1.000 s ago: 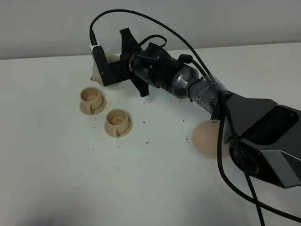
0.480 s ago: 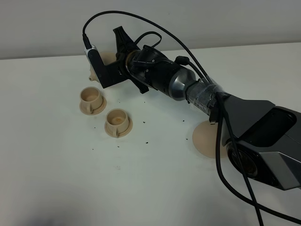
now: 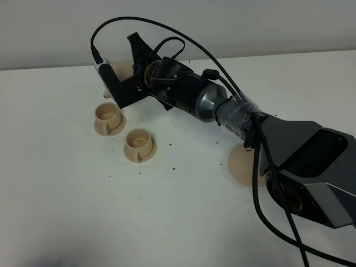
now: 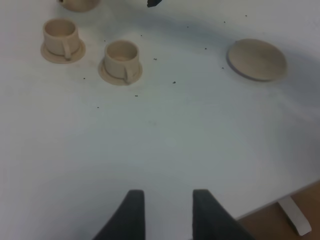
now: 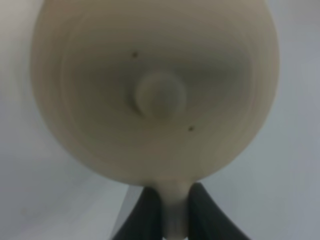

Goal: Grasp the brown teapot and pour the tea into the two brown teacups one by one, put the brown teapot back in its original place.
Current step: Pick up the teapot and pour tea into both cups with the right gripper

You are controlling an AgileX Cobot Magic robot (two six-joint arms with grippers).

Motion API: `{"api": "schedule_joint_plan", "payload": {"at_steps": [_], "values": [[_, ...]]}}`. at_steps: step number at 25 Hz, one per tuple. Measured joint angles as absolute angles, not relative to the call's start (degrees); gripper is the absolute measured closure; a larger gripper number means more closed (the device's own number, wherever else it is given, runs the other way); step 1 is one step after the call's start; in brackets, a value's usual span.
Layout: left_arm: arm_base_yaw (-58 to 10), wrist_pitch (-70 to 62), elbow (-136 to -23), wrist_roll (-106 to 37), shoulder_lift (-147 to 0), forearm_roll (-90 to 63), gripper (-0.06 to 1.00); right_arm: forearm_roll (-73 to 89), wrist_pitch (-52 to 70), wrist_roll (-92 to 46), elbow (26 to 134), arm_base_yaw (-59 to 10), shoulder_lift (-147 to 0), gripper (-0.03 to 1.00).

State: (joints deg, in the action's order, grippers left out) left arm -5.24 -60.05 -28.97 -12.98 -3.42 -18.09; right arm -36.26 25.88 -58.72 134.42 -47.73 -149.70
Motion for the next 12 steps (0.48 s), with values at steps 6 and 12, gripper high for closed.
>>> {"api": "schedule_joint_plan", "payload": {"at_steps": [6,12], "values": [[-5.2,-60.1,-29.0,-13.0,-3.4,-18.1,0.69,-39.0,26.0,-58.7,134.4,-48.6,-149.7,0.86],[-5.2,-60.1,-29.0,-13.0,-3.4,-18.1,0.69,-41.0,26.0,-58.7,134.4,-48.6,-149.7,0.86]]}}
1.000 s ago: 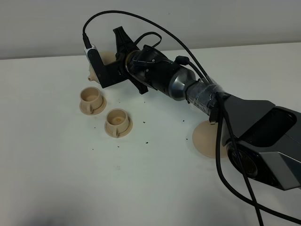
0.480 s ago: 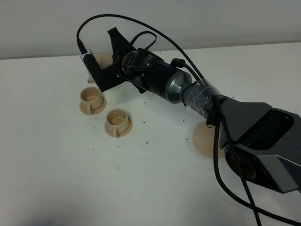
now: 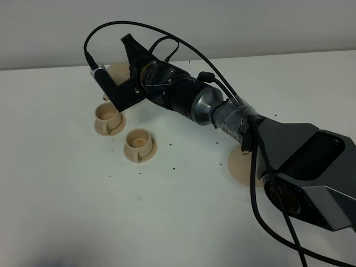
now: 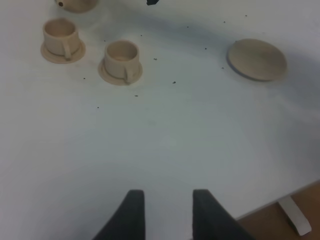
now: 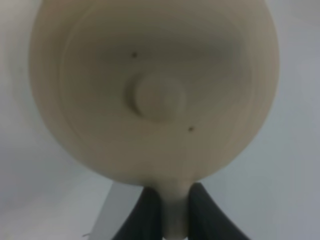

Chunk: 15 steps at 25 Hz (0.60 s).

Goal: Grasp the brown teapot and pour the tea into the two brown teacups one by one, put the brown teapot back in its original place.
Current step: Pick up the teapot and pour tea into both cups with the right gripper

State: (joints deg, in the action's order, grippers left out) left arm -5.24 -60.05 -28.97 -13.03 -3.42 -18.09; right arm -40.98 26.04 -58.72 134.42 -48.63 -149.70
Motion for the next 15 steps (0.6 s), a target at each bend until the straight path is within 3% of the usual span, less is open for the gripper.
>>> {"api": "schedule_joint_plan", "payload": {"at_steps": [15], "values": [[-5.2,-60.1,-29.0,-13.0,-3.4,-18.1,0.69,-42.9,26.2,-58.7,134.4,-48.6,-149.7,0.86]]}}
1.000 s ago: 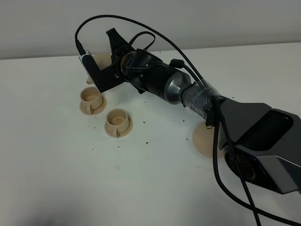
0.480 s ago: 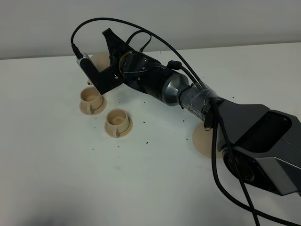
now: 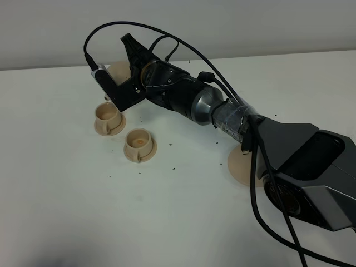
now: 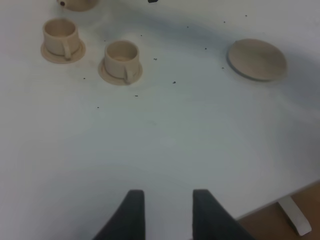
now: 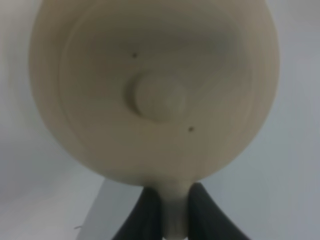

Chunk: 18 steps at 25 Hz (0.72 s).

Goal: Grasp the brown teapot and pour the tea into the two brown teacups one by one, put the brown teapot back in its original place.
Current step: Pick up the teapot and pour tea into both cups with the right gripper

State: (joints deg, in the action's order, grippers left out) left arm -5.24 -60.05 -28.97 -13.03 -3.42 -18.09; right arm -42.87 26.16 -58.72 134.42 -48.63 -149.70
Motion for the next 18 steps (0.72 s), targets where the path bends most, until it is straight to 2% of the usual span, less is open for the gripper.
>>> {"api": "schedule_joint_plan", "payload": {"at_steps": [18], "values": [[-5.2,-60.1,-29.0,-13.0,-3.4,-18.1,0.69,-45.7,25.8,-58.7,134.4,-48.6,-149.7,0.86]]}}
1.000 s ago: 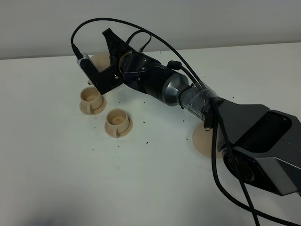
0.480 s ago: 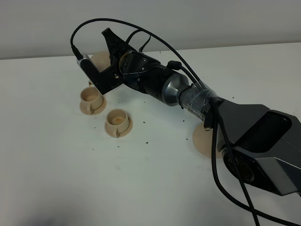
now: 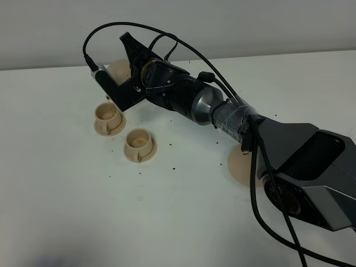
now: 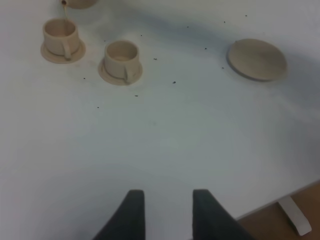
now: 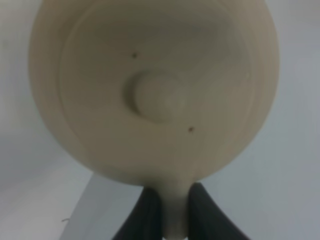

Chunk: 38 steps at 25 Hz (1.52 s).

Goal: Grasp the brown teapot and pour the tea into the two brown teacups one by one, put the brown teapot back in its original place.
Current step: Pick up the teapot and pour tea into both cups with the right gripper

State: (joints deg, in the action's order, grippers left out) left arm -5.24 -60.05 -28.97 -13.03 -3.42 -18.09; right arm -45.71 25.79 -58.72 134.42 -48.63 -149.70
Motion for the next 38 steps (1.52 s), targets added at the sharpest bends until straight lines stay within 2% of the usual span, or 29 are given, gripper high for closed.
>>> {"api": "schedule_joint_plan", "payload": {"at_steps": [38], "values": [[-5.2,-60.1,-29.0,-13.0,-3.4,-18.1,0.69,-47.0,20.8,-66.1,134.4,-48.6,-149.7,0.86]]}}
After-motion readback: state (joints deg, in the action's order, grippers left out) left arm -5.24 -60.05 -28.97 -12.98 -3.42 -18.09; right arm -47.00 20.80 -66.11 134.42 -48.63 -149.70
